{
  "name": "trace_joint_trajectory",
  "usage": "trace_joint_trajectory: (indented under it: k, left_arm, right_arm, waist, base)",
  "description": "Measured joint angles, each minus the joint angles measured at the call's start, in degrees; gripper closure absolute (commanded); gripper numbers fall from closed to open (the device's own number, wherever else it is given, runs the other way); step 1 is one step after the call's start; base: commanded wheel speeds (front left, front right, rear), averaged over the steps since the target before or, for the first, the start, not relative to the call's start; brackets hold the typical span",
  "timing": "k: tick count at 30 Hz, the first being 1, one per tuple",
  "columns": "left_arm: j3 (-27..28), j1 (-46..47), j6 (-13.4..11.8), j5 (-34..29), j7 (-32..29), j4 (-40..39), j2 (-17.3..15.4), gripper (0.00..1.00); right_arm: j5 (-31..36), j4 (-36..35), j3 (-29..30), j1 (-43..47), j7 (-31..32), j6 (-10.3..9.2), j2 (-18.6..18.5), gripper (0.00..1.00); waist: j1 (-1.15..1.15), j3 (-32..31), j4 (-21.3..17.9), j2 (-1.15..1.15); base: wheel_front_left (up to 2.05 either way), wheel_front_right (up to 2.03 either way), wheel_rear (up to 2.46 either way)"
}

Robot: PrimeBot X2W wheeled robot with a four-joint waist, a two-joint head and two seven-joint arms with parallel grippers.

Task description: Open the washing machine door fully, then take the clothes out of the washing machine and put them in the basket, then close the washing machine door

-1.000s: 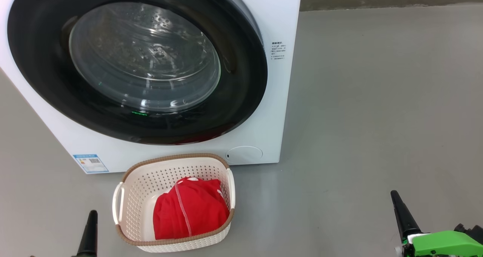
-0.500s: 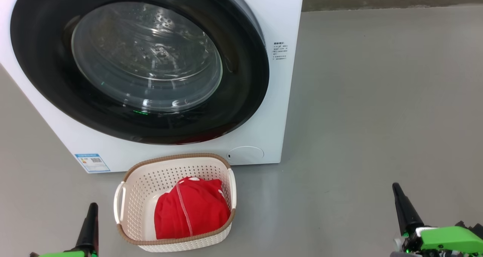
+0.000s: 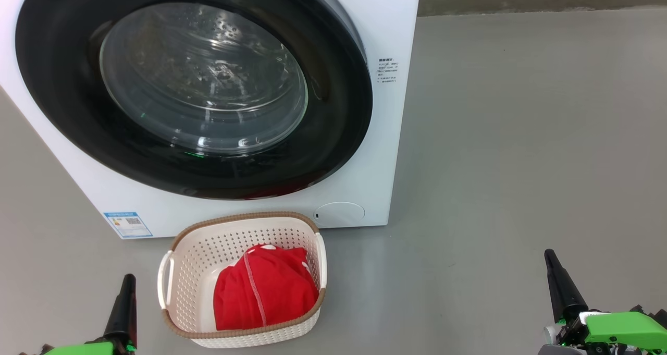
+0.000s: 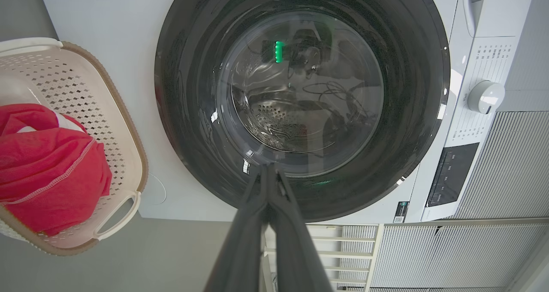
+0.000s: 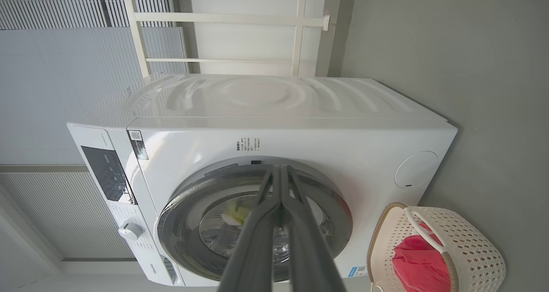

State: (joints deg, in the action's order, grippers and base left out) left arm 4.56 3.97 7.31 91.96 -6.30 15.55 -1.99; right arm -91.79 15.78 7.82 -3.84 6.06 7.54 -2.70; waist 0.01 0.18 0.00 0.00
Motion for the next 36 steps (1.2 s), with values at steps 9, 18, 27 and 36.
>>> trace_joint_trajectory:
  k: [9,18,27,36]
  left_arm:
    - [0.0,0.0,0.0,0.0,0.0,0.0,0.0,1.0]
    - [0.0,0.0,0.0,0.0,0.0,0.0,0.0,1.0]
    - [0.0,0.0,0.0,0.0,0.0,0.0,0.0,1.0]
    - [0.0,0.0,0.0,0.0,0.0,0.0,0.0,1.0]
  right_arm:
    - [0.0,0.0,0.0,0.0,0.0,0.0,0.0,1.0]
    - [0.0,0.0,0.0,0.0,0.0,0.0,0.0,1.0]
    - [0.0,0.0,0.0,0.0,0.0,0.0,0.0,1.0]
    - [0.0,0.0,0.0,0.0,0.0,0.0,0.0,1.0]
  waist:
    - [0.0,0.0,0.0,0.0]
    - [0.0,0.0,0.0,0.0]
    - [0.0,0.0,0.0,0.0]
    - [0.0,0.0,0.0,0.0]
  base:
    - [0.0,0.0,0.0]
    - [0.0,0.0,0.0]
    - [0.0,0.0,0.0]
    - [0.0,0.0,0.0]
